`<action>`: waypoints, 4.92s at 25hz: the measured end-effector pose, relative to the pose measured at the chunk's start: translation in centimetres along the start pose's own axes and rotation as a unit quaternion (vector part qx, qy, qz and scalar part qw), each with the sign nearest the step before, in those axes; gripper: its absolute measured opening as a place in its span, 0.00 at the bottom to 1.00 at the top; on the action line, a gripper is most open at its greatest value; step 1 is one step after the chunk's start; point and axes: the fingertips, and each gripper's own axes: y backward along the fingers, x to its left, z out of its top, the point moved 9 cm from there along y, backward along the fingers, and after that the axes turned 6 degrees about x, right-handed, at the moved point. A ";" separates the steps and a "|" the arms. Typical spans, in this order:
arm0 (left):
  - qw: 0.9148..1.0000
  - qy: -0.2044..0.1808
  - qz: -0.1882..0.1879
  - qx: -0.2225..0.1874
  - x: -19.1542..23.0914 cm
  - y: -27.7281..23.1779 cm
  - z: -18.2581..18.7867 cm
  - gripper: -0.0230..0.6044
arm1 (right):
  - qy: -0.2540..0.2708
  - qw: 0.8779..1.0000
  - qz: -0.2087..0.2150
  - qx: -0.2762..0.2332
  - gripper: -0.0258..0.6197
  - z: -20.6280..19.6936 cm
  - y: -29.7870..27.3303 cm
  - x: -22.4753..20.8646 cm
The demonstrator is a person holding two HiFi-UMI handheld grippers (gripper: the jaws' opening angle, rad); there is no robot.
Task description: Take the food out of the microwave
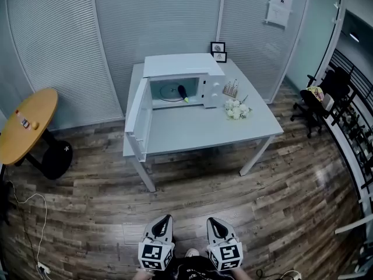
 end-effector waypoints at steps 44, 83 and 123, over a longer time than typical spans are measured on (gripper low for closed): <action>0.993 -0.055 -0.099 0.026 13.8 -15.1 7.1 0.05 | -0.052 0.996 -0.068 0.012 0.05 8.0 -18.8 0.2; 0.995 0.051 0.086 0.028 9.7 -34.4 15.3 0.05 | -0.005 0.995 0.100 0.013 0.05 16.2 -32.6 -23.4; 0.994 0.055 0.085 0.034 19.0 -41.3 19.2 0.05 | -0.019 0.995 0.096 -0.013 0.29 27.7 -47.0 -23.4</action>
